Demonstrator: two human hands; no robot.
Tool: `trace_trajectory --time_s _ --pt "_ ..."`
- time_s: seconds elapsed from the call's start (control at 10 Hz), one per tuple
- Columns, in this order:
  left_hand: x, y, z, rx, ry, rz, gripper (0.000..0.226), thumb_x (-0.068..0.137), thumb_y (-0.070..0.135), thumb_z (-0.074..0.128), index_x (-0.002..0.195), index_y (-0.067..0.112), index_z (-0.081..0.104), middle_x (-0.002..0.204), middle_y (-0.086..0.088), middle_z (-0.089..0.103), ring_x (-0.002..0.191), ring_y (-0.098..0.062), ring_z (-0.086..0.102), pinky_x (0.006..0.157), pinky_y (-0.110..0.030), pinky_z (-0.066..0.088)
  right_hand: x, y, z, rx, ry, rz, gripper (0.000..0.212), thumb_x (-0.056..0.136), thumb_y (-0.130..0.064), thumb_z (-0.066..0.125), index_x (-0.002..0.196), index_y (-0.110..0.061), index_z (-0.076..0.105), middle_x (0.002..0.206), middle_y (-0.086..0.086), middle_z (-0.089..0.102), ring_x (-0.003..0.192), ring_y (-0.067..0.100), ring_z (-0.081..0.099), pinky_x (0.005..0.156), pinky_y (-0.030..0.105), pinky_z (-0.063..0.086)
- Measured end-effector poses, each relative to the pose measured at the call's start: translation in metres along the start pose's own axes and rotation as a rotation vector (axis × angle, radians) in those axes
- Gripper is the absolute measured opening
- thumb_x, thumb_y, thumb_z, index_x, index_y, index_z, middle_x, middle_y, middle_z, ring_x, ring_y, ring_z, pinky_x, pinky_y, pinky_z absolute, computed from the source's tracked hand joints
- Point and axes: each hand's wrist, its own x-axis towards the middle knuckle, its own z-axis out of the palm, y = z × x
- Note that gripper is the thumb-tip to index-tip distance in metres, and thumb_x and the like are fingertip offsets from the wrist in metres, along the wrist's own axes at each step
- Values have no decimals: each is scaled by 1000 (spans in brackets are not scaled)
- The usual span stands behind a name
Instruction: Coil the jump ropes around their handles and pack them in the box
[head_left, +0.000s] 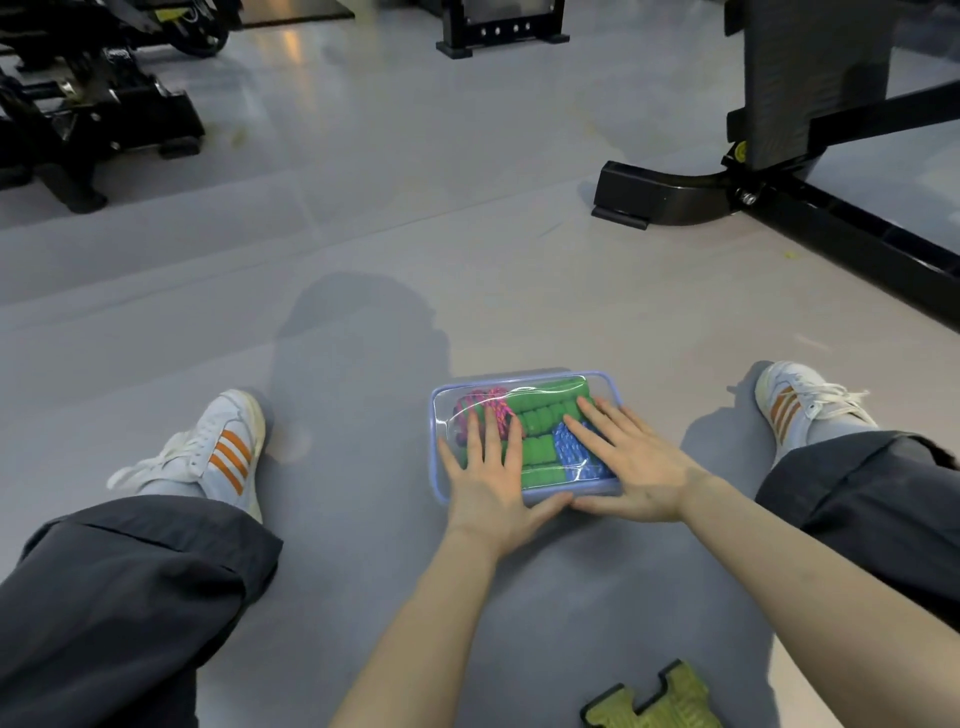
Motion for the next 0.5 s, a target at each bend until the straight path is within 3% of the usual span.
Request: trace_trajectory --time_s 0.1,0.3,0.4,0.5 --pt "-3 -4 -4 26 -42 18 129 39 87 -33 149 20 -18 156 -9 -22 142 -30 -23 108 -60 -14 -5 -7 1 -1 -25 41 105 55 -89 -8 139 -27 -24 156 3 -18 145 21 -15 116 32 -12" --pt "-14 -12 -12 117 -141 96 132 37 92 -27 149 23 -18 156 -5 -24 142 -27 -25 109 -59 -13 -25 -26 -4 8 -87 76 124 42 -90 -23 147 -26 -15 157 4 -16 145 22 -13 118 36 -5" --pt "-17 -12 -36 255 -129 137 107 66 87 -6 151 21 -11 158 -7 -19 144 -27 -20 109 -57 -17 -25 -28 -19 -12 -90 77 127 38 -87 -27 148 -27 -11 157 4 -14 145 21 -13 118 41 -6" --pt "-16 -2 -73 353 1 176 84 88 72 10 152 20 -8 159 -10 -14 145 -28 -13 112 -56 -12 -17 -27 -49 -84 -16 130 133 33 -82 -38 149 -25 -9 158 7 -11 145 25 -11 117 48 -6"
